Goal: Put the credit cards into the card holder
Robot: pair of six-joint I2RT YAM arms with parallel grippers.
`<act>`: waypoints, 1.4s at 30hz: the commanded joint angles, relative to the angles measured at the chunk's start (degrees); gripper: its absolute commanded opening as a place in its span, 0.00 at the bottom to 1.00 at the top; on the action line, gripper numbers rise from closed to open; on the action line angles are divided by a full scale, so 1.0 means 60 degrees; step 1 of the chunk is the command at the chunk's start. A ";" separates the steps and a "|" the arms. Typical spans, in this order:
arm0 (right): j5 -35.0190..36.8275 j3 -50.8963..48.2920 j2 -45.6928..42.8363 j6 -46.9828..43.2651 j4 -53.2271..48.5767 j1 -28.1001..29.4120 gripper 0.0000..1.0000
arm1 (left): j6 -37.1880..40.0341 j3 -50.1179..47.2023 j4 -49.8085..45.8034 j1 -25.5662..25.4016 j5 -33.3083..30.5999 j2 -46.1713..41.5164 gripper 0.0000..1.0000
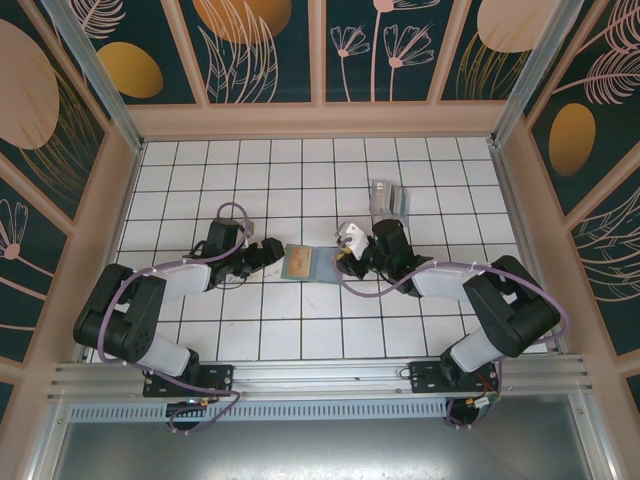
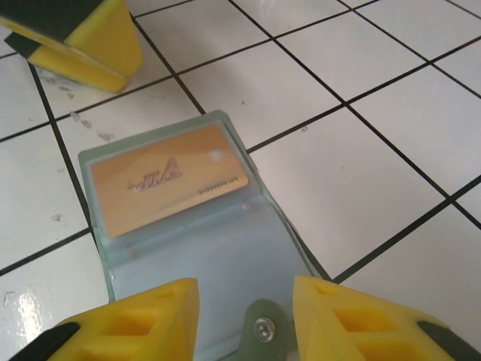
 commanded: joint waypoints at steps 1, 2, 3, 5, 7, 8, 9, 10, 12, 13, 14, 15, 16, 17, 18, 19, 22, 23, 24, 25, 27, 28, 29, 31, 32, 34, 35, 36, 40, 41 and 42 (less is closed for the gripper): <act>0.0287 0.0077 -0.0578 0.1271 0.0180 -0.0072 0.41 | -0.0119 -0.0107 0.0532 -0.0225 0.0900 0.0632 0.86; 0.0725 0.0196 -0.0758 0.1993 -0.0053 -0.0055 0.43 | -0.0078 -0.0067 0.0489 -0.0245 0.0987 0.0632 0.86; 0.1290 0.0366 -0.0906 0.2836 -0.0356 -0.0024 0.44 | -0.0036 -0.0028 0.0469 -0.0264 0.1092 0.0632 0.85; 0.2748 0.0827 -0.1212 0.5015 -0.1384 0.0100 0.44 | -0.0016 -0.0005 0.0471 -0.0360 0.1109 0.0549 0.84; 0.3897 0.1428 -0.1415 0.7598 -0.3144 0.0300 0.41 | -0.0028 -0.0059 0.0598 -0.0454 0.1009 0.0492 0.83; 0.4180 0.1704 -0.1421 0.8466 -0.3923 0.0400 0.40 | -0.0051 -0.0048 0.0638 -0.0473 0.0999 0.0524 0.82; 0.4595 0.2026 -0.1371 0.9436 -0.4831 0.0578 0.40 | -0.0086 -0.0013 0.0693 -0.0487 0.1029 0.0590 0.81; 0.4924 0.2344 -0.1279 1.0354 -0.5690 0.0775 0.39 | -0.0137 -0.0004 0.0737 -0.0504 0.1078 0.0641 0.78; 0.4812 0.2779 -0.0993 1.1587 -0.6536 0.1114 0.38 | -0.0242 -0.0017 0.0921 -0.0542 0.1131 0.0715 0.75; 0.4717 0.2967 -0.0791 1.2029 -0.6739 0.1314 0.39 | -0.0255 -0.0005 0.0974 -0.0560 0.1152 0.0761 0.74; 0.4742 0.3124 -0.0613 1.2435 -0.6871 0.1517 0.40 | -0.0253 0.0036 0.0980 -0.0575 0.1179 0.0840 0.74; 0.4765 0.3365 -0.0332 1.2667 -0.7008 0.1752 0.42 | -0.0229 0.0114 0.0952 -0.0576 0.1222 0.0939 0.73; 0.4959 0.3645 0.0013 1.2763 -0.7143 0.1981 0.43 | -0.0205 0.0195 0.0923 -0.0576 0.1271 0.1002 0.72; 0.5358 0.3892 0.0349 1.2730 -0.7267 0.2175 0.44 | -0.0218 0.0216 0.0919 -0.0589 0.1292 0.1026 0.72; 0.5945 0.4087 0.0788 1.2774 -0.7499 0.2427 0.45 | -0.0268 0.0200 0.0993 -0.0590 0.1294 0.1013 0.72; 0.6294 0.4310 0.1233 1.2852 -0.7741 0.2574 0.46 | -0.0331 0.0160 0.1097 -0.0590 0.1249 0.0977 0.72; 0.6563 0.4786 0.2261 1.2947 -0.8088 0.2765 0.47 | -0.0396 0.0165 0.1159 -0.0589 0.1263 0.0922 0.72; 0.6705 0.4947 0.2462 1.2957 -0.8231 0.2863 0.47 | -0.0410 0.0140 0.1168 -0.0590 0.1255 0.0862 0.72; 0.6851 0.5175 0.2687 1.2953 -0.8415 0.2954 0.47 | -0.0424 0.0090 0.1167 -0.0590 0.1225 0.0763 0.72; 0.7019 0.5412 0.2805 1.2911 -0.8617 0.3072 0.48 | -0.0413 0.0032 0.1170 -0.0590 0.1157 0.0672 0.72; 0.7532 0.5808 0.3019 1.2844 -0.9044 0.3290 0.48 | -0.0330 -0.0011 0.1075 -0.0598 0.1023 0.0575 0.73; 0.7839 0.6006 0.3122 1.2822 -0.9274 0.3381 0.49 | -0.0270 -0.0018 0.0994 -0.0590 0.0993 0.0559 0.73; 0.7985 0.6133 0.3202 1.2791 -0.9430 0.3421 0.51 | -0.0244 -0.0032 0.0944 -0.0590 0.0985 0.0561 0.73; 0.8106 0.6342 0.3372 1.2627 -0.9589 0.3416 0.52 | -0.0252 -0.0134 0.0999 -0.0590 0.0985 0.0544 0.73; 0.8132 0.6390 0.3431 1.2565 -0.9612 0.3409 0.52 | -0.0264 -0.0185 0.1043 -0.0590 0.0958 0.0544 0.73; 0.8252 0.6373 0.3531 1.2559 -0.9666 0.3369 0.52 | -0.0237 -0.0180 0.1068 -0.0590 0.0984 0.0626 0.73; 0.8243 0.6341 0.3567 1.2545 -0.9670 0.3342 0.51 | -0.0220 -0.0156 0.1036 -0.0590 0.1017 0.0646 0.73; 0.8189 0.6321 0.3576 1.2530 -0.9678 0.3283 0.51 | -0.0231 -0.0157 0.1024 -0.0590 0.1029 0.0635 0.74; 0.8034 0.6036 0.3497 1.2493 -0.9623 0.3138 0.51 | -0.0200 -0.0199 0.1029 -0.0594 0.0931 0.0514 0.74; 0.7963 0.5929 0.3467 1.2465 -0.9569 0.3117 0.52 | -0.0178 -0.0163 0.0983 -0.0590 0.0943 0.0529 0.74; 0.7830 0.5823 0.3446 1.2445 -0.9502 0.3062 0.52 | -0.0162 -0.0135 0.0965 -0.0588 0.0976 0.0529 0.74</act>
